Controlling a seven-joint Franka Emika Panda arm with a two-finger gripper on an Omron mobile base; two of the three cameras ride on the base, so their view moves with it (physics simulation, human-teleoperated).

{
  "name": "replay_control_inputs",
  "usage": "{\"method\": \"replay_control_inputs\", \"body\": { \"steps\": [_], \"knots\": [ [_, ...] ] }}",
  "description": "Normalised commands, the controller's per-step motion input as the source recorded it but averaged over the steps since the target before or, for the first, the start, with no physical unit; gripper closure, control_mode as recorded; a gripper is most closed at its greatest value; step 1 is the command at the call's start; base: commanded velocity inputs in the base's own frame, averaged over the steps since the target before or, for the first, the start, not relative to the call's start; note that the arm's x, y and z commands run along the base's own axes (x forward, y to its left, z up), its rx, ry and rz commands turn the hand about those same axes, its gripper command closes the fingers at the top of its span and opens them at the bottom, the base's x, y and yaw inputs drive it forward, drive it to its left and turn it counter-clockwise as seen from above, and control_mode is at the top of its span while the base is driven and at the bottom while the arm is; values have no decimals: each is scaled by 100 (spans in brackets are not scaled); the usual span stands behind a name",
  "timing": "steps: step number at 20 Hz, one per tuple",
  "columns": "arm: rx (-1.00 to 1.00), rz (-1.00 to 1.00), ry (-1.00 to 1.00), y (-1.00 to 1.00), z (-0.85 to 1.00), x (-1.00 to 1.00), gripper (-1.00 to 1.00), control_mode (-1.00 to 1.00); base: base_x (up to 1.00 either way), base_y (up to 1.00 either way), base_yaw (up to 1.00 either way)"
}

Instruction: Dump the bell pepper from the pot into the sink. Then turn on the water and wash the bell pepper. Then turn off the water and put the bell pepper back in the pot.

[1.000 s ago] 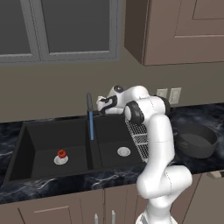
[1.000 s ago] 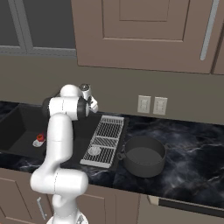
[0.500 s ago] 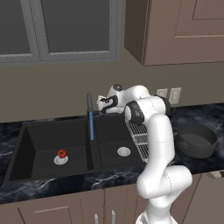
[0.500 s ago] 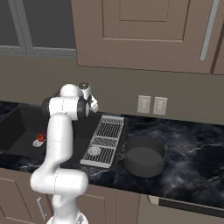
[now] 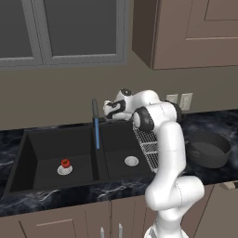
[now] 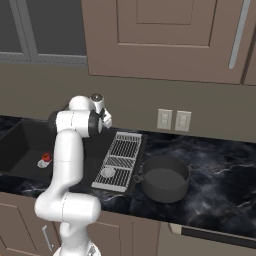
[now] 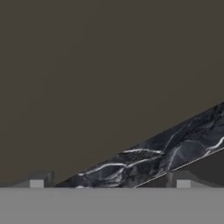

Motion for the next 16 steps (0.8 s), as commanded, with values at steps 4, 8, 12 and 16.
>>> {"method": "replay_control_inputs", "body": {
  "steps": [4, 8, 12, 16],
  "knots": [
    [12, 0, -3, 0, 55, -2, -100, -100, 0, 0, 0],
    [10, 0, -5, 0, 72, -1, -100, -100, 0, 0, 0],
    [3, -1, 0, -4, 34, -17, -100, -100, 0, 0, 0],
    [0, -4, 2, -34, -2, -42, -100, -100, 0, 0, 0]
  ]
}}
